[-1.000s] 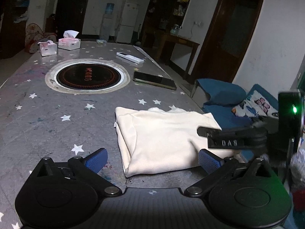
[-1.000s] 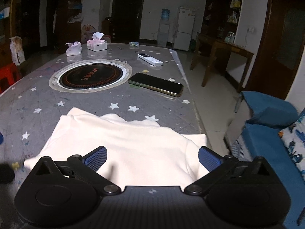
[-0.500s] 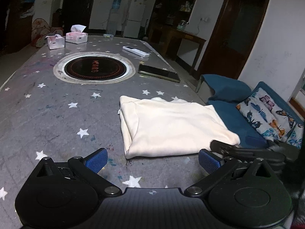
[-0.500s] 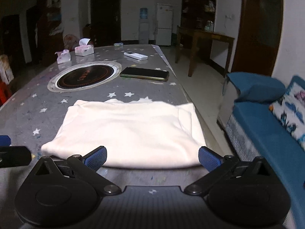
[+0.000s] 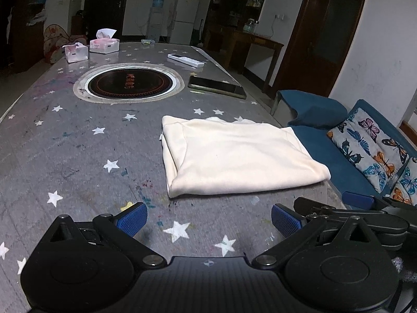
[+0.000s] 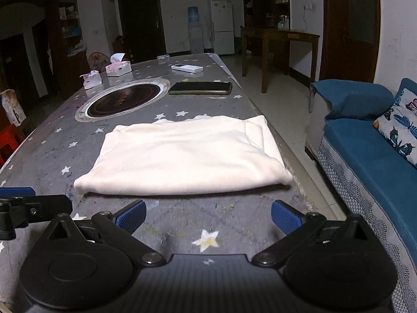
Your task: Fold clothes
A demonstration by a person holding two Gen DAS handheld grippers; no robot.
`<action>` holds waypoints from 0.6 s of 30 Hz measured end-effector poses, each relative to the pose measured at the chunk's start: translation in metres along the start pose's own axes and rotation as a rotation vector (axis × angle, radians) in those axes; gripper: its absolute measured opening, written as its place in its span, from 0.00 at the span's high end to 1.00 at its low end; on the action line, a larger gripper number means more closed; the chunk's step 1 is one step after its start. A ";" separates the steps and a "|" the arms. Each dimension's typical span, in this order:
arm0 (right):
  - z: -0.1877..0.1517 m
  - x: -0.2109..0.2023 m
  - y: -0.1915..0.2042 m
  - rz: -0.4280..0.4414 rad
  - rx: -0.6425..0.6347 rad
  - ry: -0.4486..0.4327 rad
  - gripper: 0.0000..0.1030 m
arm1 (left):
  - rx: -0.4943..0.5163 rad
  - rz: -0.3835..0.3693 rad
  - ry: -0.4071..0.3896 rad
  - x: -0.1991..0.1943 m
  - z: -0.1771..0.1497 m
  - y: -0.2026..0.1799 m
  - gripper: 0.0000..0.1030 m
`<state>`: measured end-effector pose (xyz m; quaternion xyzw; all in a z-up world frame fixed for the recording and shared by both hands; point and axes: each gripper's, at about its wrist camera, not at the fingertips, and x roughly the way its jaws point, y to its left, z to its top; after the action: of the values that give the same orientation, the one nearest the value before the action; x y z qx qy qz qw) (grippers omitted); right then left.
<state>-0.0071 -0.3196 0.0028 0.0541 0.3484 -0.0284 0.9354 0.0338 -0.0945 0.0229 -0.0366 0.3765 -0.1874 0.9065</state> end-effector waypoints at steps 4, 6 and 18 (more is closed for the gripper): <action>-0.004 -0.003 0.001 0.015 0.010 0.007 0.00 | 0.006 0.001 0.004 0.000 -0.003 -0.004 0.00; -0.006 -0.004 0.002 0.008 -0.003 0.007 0.00 | 0.007 0.000 0.007 0.000 -0.004 -0.006 0.00; -0.008 -0.006 -0.001 -0.003 0.000 0.007 0.00 | 0.020 -0.011 0.026 0.004 -0.010 -0.015 0.00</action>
<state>-0.0165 -0.3198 0.0008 0.0539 0.3519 -0.0295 0.9340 0.0247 -0.1085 0.0164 -0.0273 0.3859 -0.1965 0.9009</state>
